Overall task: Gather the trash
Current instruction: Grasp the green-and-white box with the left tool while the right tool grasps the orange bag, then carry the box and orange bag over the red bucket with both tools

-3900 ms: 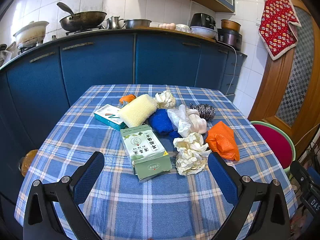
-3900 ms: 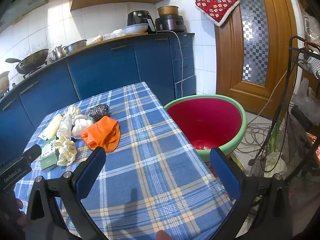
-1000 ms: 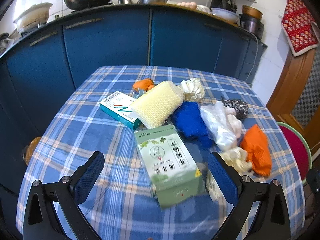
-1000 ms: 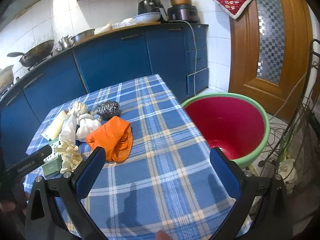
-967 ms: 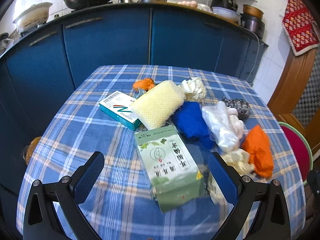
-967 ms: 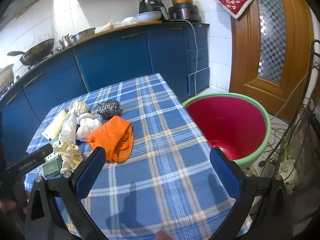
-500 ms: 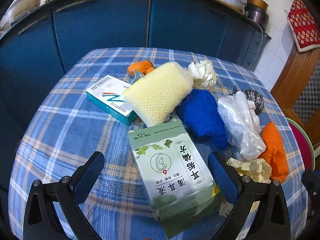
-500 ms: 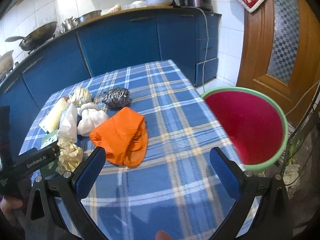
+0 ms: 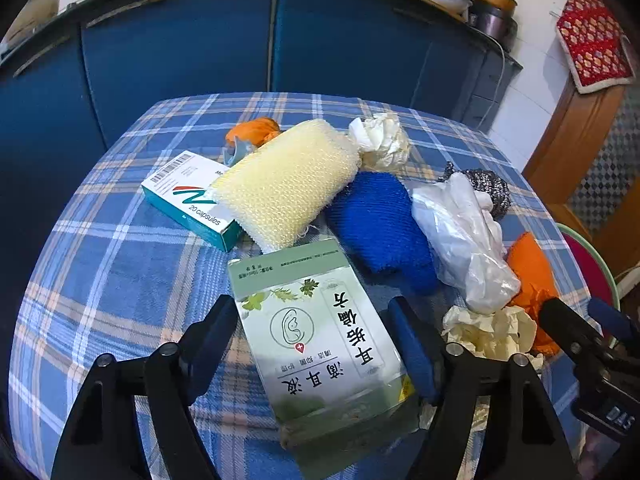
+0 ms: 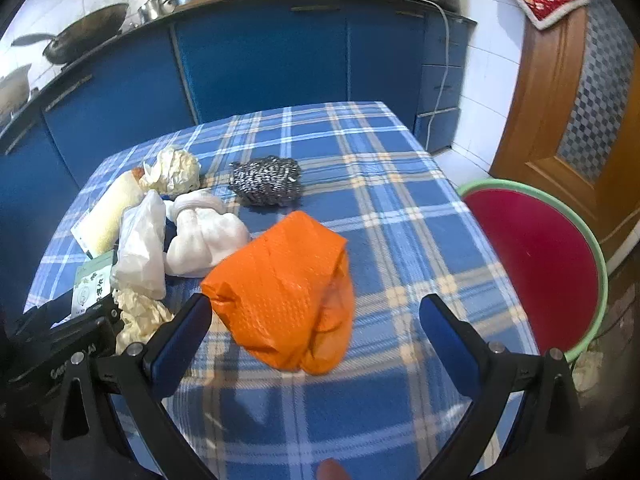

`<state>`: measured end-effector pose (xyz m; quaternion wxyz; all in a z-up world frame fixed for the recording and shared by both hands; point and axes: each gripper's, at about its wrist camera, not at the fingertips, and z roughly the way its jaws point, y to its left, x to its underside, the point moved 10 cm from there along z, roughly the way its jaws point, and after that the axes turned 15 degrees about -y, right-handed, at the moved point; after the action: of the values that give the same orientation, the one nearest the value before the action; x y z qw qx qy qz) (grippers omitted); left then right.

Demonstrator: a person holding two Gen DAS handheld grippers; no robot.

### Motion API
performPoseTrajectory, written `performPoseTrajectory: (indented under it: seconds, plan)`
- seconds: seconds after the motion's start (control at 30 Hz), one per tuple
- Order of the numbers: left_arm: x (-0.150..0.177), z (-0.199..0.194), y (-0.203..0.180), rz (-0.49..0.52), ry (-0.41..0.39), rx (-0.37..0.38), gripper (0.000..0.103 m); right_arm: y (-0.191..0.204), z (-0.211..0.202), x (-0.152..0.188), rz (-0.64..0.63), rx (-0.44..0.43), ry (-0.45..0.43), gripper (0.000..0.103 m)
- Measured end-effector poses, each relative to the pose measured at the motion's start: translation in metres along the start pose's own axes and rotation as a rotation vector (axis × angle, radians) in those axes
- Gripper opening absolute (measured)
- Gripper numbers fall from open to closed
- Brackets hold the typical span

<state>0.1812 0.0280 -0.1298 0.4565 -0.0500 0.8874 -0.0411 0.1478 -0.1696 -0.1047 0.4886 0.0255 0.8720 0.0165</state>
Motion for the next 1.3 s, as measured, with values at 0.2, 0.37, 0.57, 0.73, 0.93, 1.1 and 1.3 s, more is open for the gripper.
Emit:
performPoseTrajectory:
  seconds: [0.2, 0.37, 0.57, 0.73, 0.93, 1.1, 1.3]
  plan:
    - [0.0, -0.006, -0.001, -0.027, -0.003, 0.033, 0.066, 0.005, 0.014, 0.005, 0.007, -0.018, 0.035, 0.093]
    - [0.0, -0.015, 0.0, -0.033, -0.015, 0.047, 0.063, 0.009, 0.017, 0.015, 0.028, -0.056, 0.066, 0.08]
    - [-0.006, -0.033, 0.004, -0.045, -0.05, 0.045, 0.061, 0.007, 0.008, 0.016, 0.048, -0.063, 0.057, 0.043]
    - [-0.012, -0.051, 0.004, -0.053, -0.084, 0.055, 0.06, 0.0, -0.005, 0.017, 0.095, -0.071, 0.05, 0.02]
    - [-0.019, -0.076, -0.003, -0.055, -0.127, 0.083, 0.06, -0.006, -0.031, 0.012, 0.126, -0.076, 0.007, 0.011]
    - [-0.026, -0.092, -0.013, -0.044, -0.158, 0.106, 0.06, -0.014, -0.054, 0.004, 0.135, -0.069, -0.038, 0.009]
    - [-0.034, -0.103, -0.032, -0.024, -0.179, 0.146, 0.06, -0.024, -0.076, -0.003, 0.139, -0.07, -0.085, 0.009]
